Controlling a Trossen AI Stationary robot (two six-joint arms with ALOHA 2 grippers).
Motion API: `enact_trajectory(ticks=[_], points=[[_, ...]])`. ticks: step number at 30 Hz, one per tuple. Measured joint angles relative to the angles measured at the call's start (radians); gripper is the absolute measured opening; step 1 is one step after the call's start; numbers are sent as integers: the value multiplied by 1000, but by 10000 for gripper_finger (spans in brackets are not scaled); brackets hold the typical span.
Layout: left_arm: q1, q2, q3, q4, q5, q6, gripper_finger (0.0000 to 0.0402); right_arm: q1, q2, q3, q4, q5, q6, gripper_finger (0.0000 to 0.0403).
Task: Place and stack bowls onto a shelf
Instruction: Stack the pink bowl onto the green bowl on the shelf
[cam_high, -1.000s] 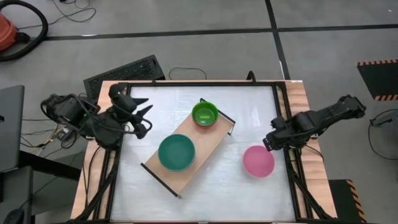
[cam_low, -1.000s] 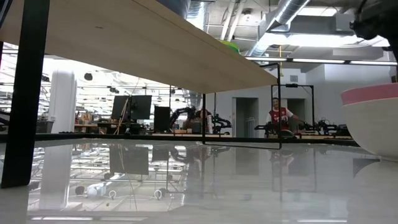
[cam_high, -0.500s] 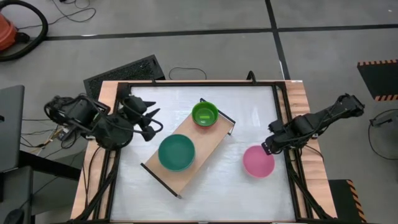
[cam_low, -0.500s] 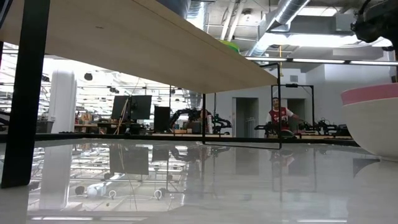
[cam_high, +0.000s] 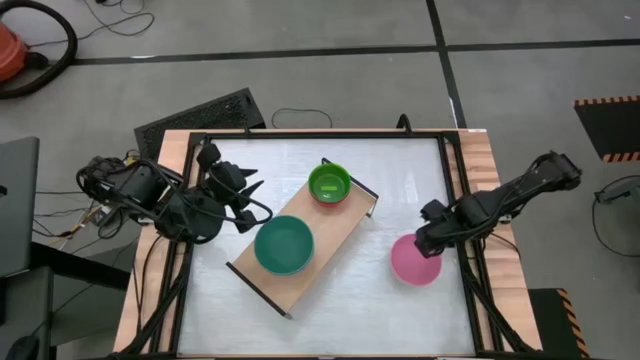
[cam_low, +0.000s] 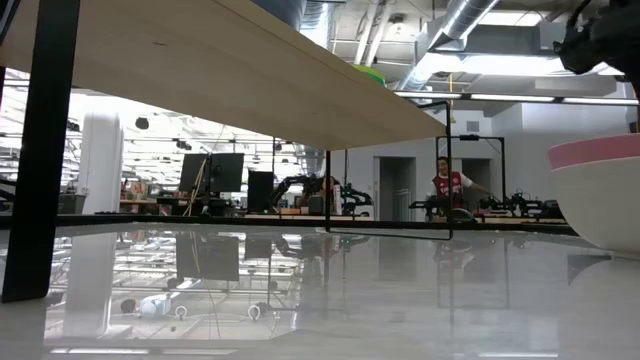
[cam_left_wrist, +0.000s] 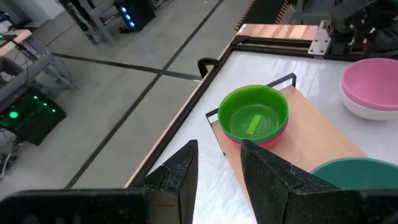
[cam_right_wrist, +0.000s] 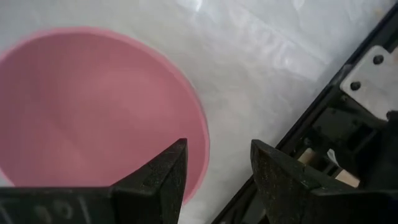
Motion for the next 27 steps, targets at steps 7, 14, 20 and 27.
enact_trajectory(ticks=[7,14,20,27], points=[[0,0,0,0,0,2,109,-2,63,0,23,2,-57,203],[0,0,0,-1,2,12,109,-2,77,-75,132,-8,-65,203],[0,0,0,-1,2,13,109,-2,74,-93,135,-13,-65,202],[0,0,0,-1,2,18,109,-2,77,-93,143,-26,-91,151]])
